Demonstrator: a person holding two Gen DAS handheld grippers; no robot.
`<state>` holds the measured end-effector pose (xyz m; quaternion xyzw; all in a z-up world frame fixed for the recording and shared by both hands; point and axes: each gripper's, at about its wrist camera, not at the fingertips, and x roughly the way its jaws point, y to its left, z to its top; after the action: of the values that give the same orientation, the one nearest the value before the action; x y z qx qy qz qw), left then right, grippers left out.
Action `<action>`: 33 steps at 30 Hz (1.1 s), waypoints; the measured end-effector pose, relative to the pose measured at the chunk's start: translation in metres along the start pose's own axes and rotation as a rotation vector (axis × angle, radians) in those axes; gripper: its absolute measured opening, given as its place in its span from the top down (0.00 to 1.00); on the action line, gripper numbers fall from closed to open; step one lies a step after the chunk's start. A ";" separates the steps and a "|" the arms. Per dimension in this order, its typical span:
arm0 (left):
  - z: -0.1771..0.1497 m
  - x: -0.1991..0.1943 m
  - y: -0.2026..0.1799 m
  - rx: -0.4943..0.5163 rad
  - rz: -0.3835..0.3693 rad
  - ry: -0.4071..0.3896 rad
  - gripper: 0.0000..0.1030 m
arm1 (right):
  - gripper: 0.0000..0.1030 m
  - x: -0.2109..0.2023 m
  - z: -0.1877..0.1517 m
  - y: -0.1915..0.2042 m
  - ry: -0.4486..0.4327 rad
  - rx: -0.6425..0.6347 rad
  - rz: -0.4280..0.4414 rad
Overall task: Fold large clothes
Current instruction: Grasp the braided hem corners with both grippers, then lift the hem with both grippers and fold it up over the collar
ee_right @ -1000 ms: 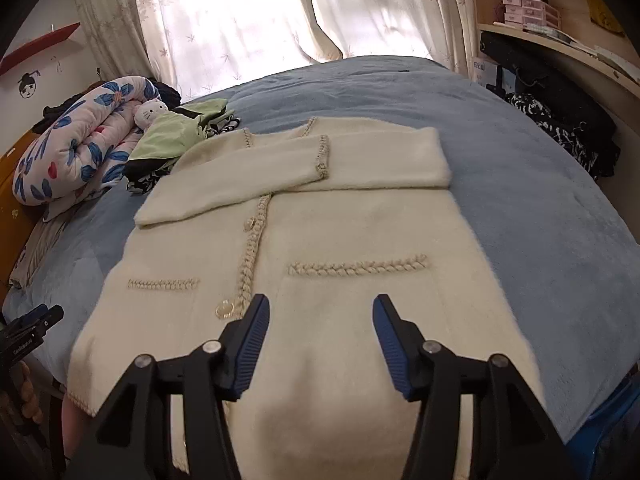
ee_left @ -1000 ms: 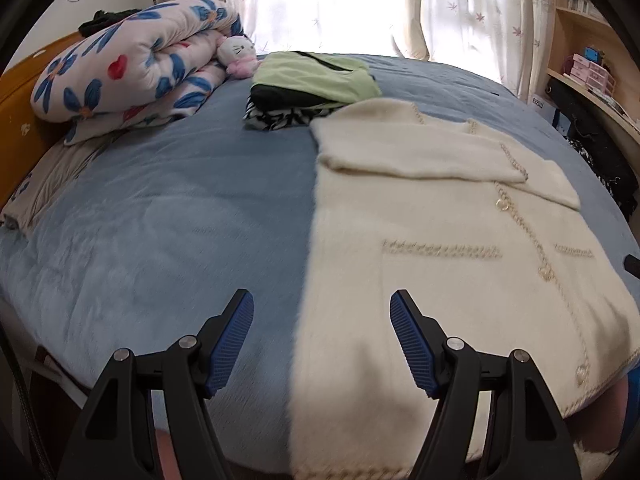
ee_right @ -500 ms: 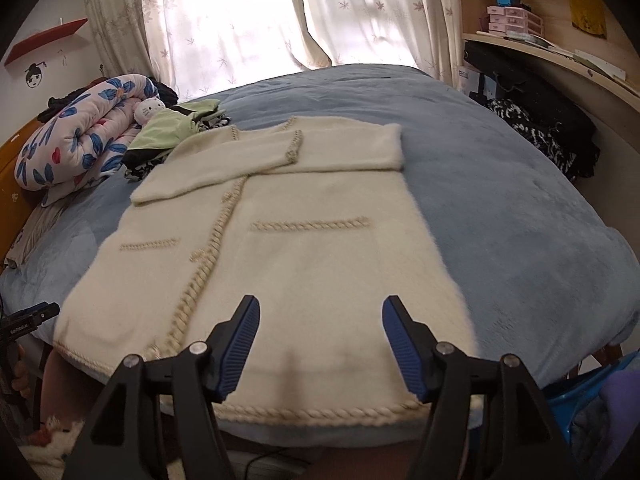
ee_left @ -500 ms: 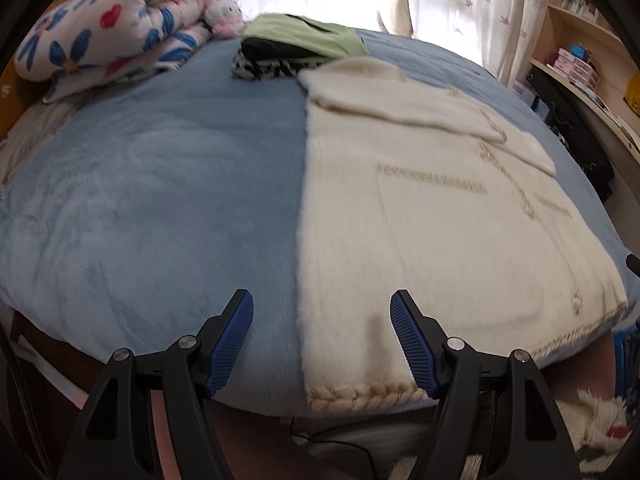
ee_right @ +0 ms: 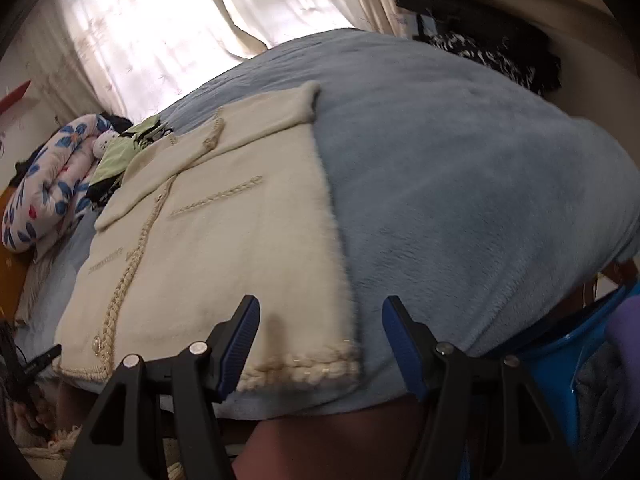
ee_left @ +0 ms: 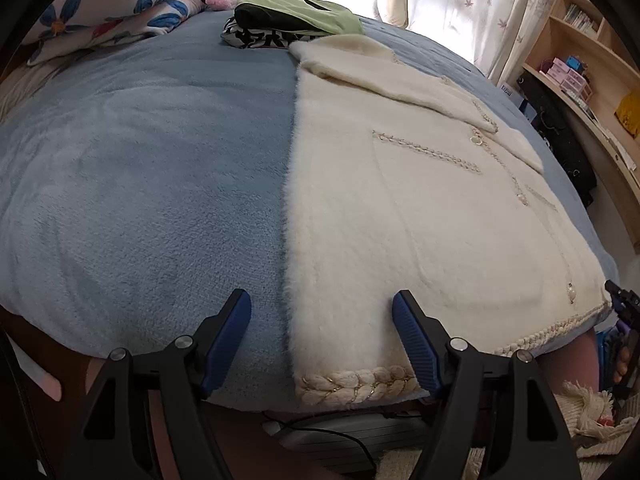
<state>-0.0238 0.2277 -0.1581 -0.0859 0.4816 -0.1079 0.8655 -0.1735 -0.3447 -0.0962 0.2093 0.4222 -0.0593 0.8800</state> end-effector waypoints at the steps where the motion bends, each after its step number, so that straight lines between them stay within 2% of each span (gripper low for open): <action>1: 0.000 0.002 0.000 -0.004 -0.011 0.002 0.28 | 0.39 0.003 -0.001 -0.003 0.009 0.008 0.013; 4: -0.001 0.003 -0.002 -0.006 -0.019 0.003 0.27 | 0.49 0.011 -0.004 -0.003 0.042 0.002 0.047; 5: -0.002 0.004 -0.003 -0.004 -0.023 0.004 0.27 | 0.59 0.015 -0.005 -0.001 0.061 -0.001 0.078; 6: -0.002 0.005 -0.005 0.003 -0.034 0.011 0.27 | 0.64 0.017 -0.005 0.002 0.075 -0.004 0.100; 8: -0.002 0.005 -0.010 0.018 -0.053 0.021 0.29 | 0.66 0.018 -0.005 0.007 0.082 -0.017 0.133; 9: -0.003 0.004 -0.014 0.031 -0.062 0.019 0.37 | 0.67 0.018 -0.005 0.010 0.089 -0.025 0.165; 11: -0.005 0.004 -0.018 0.041 -0.069 0.015 0.43 | 0.67 0.020 -0.006 0.016 0.099 -0.043 0.192; 16: -0.007 0.007 -0.008 -0.022 -0.128 0.017 0.43 | 0.67 0.032 -0.010 0.006 0.116 0.004 0.216; 20: -0.006 0.013 -0.001 -0.062 -0.174 0.030 0.39 | 0.67 0.036 -0.011 0.002 0.114 0.020 0.227; 24: -0.003 0.018 -0.011 -0.050 -0.144 0.042 0.39 | 0.67 0.039 -0.012 0.006 0.116 0.014 0.209; 25: -0.002 0.018 -0.014 -0.048 -0.129 0.041 0.41 | 0.68 0.038 -0.012 0.008 0.115 0.010 0.205; 26: -0.001 0.018 -0.018 -0.048 -0.112 0.042 0.51 | 0.71 0.038 -0.011 0.011 0.113 0.005 0.198; 27: 0.000 0.017 -0.022 -0.053 -0.108 0.043 0.75 | 0.73 0.038 -0.011 0.014 0.114 0.003 0.188; 28: 0.002 0.018 -0.022 -0.079 -0.142 0.054 0.82 | 0.74 0.038 -0.010 0.017 0.115 -0.004 0.177; 31: 0.008 0.018 -0.024 -0.154 -0.129 0.068 0.87 | 0.77 0.031 -0.005 0.033 0.101 -0.062 0.135; 33: 0.011 0.016 -0.026 -0.191 -0.114 0.078 0.88 | 0.78 0.022 0.001 0.042 0.084 -0.082 0.163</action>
<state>-0.0088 0.1988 -0.1590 -0.1909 0.5173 -0.1138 0.8264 -0.1469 -0.3053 -0.0995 0.2089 0.4425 0.0386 0.8713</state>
